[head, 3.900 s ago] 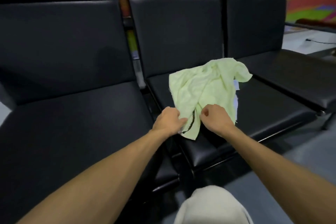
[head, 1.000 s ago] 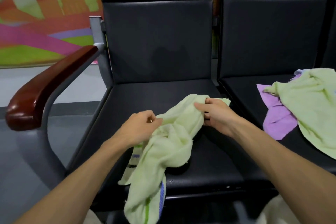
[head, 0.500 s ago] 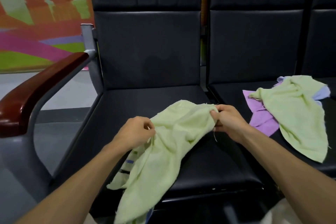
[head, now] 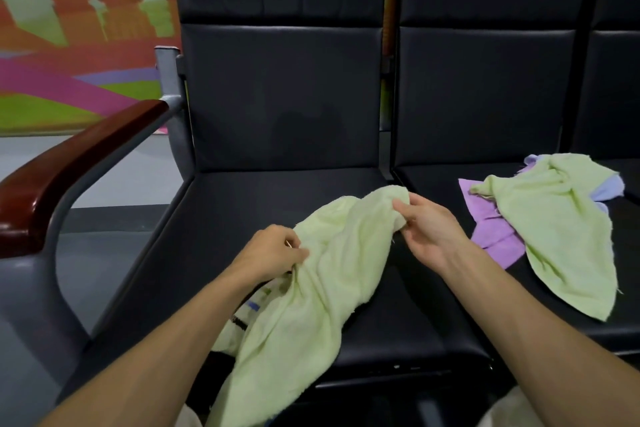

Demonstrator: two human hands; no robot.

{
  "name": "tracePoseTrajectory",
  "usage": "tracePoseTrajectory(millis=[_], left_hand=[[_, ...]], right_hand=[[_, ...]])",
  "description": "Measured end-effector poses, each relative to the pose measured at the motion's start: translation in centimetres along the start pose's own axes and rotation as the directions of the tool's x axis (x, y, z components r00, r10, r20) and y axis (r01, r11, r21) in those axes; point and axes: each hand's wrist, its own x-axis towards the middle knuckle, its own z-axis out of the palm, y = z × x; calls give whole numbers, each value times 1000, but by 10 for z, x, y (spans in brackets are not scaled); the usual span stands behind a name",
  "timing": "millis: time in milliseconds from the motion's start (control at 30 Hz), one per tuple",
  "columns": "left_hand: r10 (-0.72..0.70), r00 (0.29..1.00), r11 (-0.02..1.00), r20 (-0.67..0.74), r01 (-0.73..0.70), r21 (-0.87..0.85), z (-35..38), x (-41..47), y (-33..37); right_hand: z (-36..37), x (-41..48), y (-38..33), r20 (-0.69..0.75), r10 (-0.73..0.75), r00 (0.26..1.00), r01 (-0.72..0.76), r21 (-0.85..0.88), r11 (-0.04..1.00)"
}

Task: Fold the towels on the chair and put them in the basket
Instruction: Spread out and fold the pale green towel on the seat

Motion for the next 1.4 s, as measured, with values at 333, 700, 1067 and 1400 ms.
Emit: tracePoseTrajectory(millis=[333,700,1067,1400], left_hand=[[-345,935,653,-79,179,-736,-43,-12,-33],[-414,909,472,-36,181,-863,-55,-18,-55],[-367,930,690,-16,260,-675,-69,-32,-84],[-232,949,969,-216,246,40,-58,-34,-87]], right_hand=[[-14,-4,11,-100,-327,940,107,-823,558],[-2,8,21,196,163,967,-90,-337,937],[-2,-2,11,-97,-33,995,2,-305,952],[-10,-6,1,-81,117,990,-106,131,986]])
